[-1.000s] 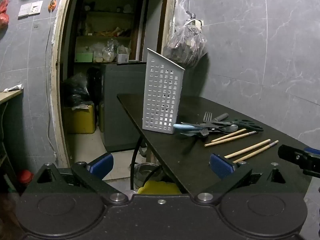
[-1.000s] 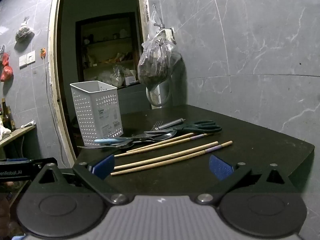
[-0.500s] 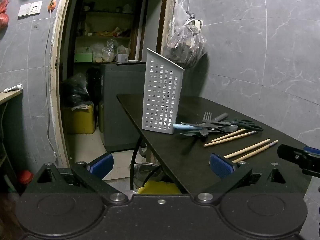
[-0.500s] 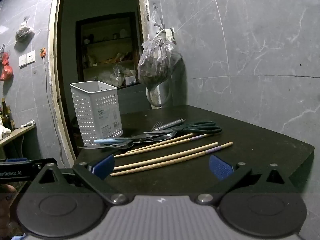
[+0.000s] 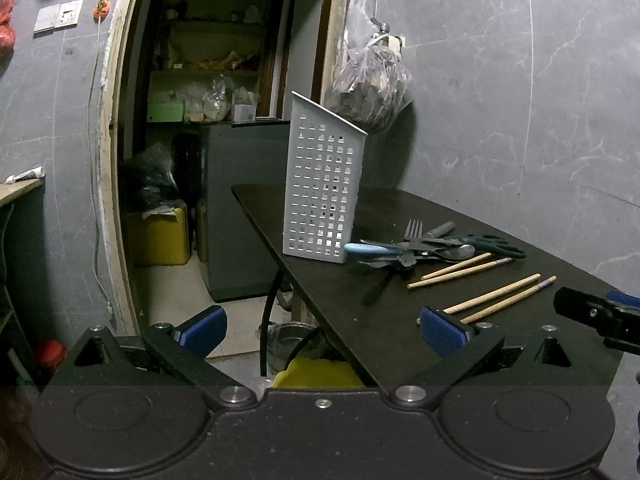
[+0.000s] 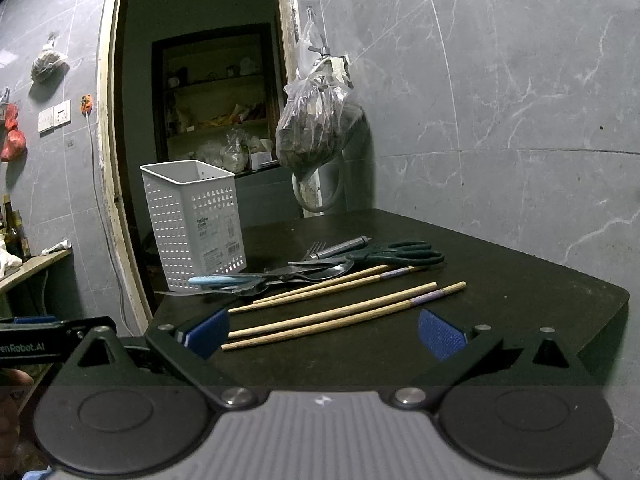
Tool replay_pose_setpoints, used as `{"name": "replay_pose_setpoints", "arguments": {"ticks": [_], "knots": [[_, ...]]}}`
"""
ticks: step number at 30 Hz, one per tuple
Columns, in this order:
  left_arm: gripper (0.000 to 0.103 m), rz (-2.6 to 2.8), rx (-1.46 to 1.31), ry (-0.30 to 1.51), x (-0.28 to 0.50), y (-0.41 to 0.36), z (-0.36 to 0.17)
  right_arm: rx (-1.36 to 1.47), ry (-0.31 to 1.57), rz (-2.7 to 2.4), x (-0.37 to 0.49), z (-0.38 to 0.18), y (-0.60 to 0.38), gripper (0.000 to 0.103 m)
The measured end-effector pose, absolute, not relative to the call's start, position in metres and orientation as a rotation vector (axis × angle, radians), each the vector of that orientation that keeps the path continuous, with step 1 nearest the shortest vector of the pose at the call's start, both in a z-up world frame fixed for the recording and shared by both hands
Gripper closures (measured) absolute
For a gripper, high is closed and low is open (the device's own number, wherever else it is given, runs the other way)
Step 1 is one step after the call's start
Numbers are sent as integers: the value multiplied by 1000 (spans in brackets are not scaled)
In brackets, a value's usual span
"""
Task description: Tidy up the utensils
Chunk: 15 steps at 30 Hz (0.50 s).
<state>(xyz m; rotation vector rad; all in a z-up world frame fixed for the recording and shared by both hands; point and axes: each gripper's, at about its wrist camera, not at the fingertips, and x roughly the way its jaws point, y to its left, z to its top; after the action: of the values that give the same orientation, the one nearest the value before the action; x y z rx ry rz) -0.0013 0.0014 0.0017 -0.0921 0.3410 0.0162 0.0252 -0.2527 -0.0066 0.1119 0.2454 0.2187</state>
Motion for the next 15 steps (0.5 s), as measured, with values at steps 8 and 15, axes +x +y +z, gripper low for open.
{"name": "replay_pose_setpoints", "arguments": {"ticks": [8, 15], "knots": [[1, 16, -90, 343, 1, -4, -3, 113, 248, 219, 26, -8, -253, 0], [1, 16, -89, 346, 1, -4, -3, 113, 248, 219, 26, -8, -253, 0]]}}
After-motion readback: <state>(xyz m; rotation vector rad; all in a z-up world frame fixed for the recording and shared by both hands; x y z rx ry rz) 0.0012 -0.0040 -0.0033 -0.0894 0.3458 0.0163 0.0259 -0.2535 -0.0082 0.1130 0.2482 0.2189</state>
